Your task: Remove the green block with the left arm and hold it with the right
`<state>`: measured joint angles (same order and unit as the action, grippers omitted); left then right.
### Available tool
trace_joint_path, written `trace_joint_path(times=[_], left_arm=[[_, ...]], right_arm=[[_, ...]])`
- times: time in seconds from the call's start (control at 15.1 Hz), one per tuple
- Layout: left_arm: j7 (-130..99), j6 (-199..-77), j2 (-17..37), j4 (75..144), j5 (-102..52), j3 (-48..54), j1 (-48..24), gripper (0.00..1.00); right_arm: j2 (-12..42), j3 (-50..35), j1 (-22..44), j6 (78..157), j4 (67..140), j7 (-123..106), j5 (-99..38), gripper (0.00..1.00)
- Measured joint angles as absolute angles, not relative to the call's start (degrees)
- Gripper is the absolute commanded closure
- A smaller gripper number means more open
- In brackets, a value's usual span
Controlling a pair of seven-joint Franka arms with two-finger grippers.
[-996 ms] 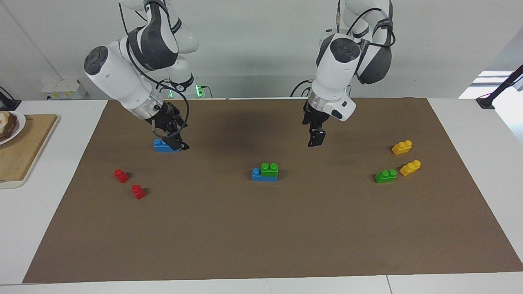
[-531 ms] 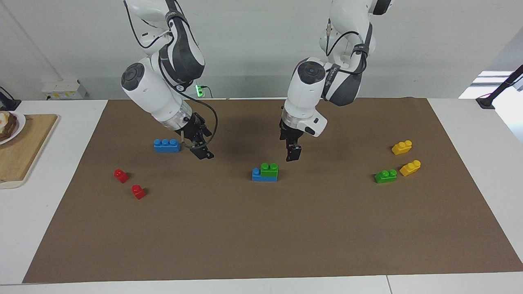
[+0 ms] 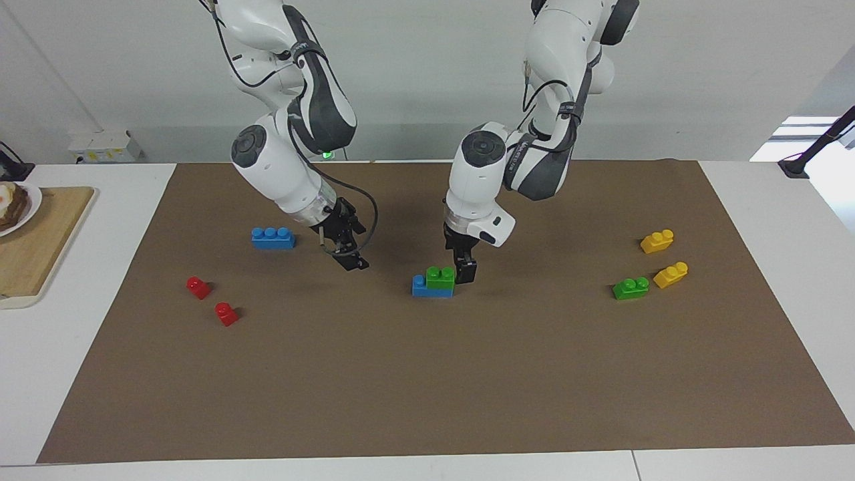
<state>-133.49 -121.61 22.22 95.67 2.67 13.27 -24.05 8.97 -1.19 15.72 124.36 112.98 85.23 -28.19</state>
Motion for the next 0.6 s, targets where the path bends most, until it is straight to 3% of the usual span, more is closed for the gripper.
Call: trace_joint_path(times=[0.6], left_arm=[[-133.92, -123.45, 23.64, 95.36, 2.94, 13.06, -24.17, 0.0]], right_arm=[[12.3, -1.19, 20.56, 131.94, 113.79, 87.34, -30.64, 0.03]])
